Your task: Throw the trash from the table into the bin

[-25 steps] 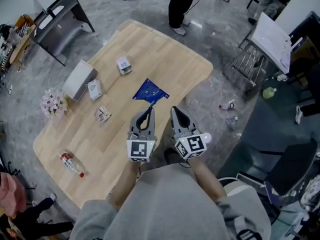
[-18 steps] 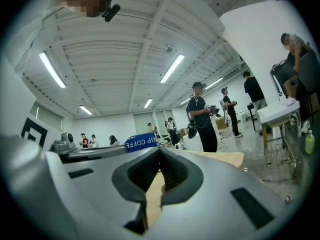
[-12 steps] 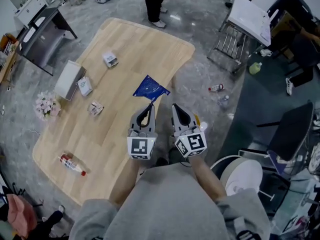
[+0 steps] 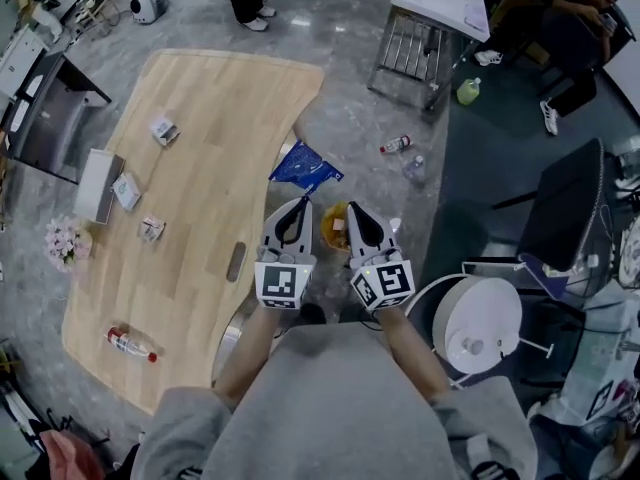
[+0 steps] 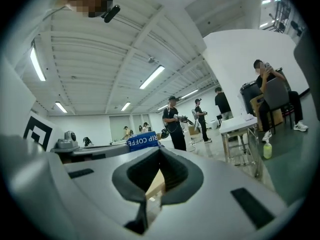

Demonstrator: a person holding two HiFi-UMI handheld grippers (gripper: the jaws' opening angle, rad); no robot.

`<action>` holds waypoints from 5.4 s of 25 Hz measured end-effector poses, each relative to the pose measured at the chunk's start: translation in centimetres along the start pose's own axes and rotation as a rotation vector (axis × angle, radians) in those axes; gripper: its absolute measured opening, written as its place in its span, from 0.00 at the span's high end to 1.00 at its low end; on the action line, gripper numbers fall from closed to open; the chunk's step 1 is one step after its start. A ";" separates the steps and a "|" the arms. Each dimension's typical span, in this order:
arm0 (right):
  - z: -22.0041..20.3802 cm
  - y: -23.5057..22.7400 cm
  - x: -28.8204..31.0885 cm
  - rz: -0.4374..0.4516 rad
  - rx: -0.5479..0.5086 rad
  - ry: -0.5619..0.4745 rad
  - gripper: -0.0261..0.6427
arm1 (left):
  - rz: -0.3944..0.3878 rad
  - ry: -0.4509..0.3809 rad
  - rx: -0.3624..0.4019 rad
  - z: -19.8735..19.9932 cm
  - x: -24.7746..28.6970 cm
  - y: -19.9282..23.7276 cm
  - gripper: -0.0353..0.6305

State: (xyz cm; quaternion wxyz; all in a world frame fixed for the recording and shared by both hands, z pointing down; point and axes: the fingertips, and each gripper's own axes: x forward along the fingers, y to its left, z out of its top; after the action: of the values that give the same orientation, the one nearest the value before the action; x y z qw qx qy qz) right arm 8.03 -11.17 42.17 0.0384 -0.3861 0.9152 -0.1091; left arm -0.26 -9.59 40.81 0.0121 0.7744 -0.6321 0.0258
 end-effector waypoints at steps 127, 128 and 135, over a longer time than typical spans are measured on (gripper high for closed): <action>-11.7 -15.4 -13.5 -0.324 0.177 0.074 0.95 | -0.381 0.227 -0.064 -16.4 7.6 -18.5 0.88; -11.1 -15.3 -13.5 -0.318 0.176 0.071 0.95 | -0.373 0.219 -0.058 -15.4 7.4 -18.5 0.89; -7.2 -13.8 -13.1 -0.268 0.157 0.039 0.95 | -0.323 0.147 -0.008 -9.0 6.0 -17.4 0.94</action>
State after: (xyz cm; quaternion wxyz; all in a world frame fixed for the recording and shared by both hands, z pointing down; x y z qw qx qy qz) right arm 25.70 -9.93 52.19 0.0359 -0.4984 0.8447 -0.1919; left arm 17.73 -11.50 50.32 0.0654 0.8619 -0.4968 0.0775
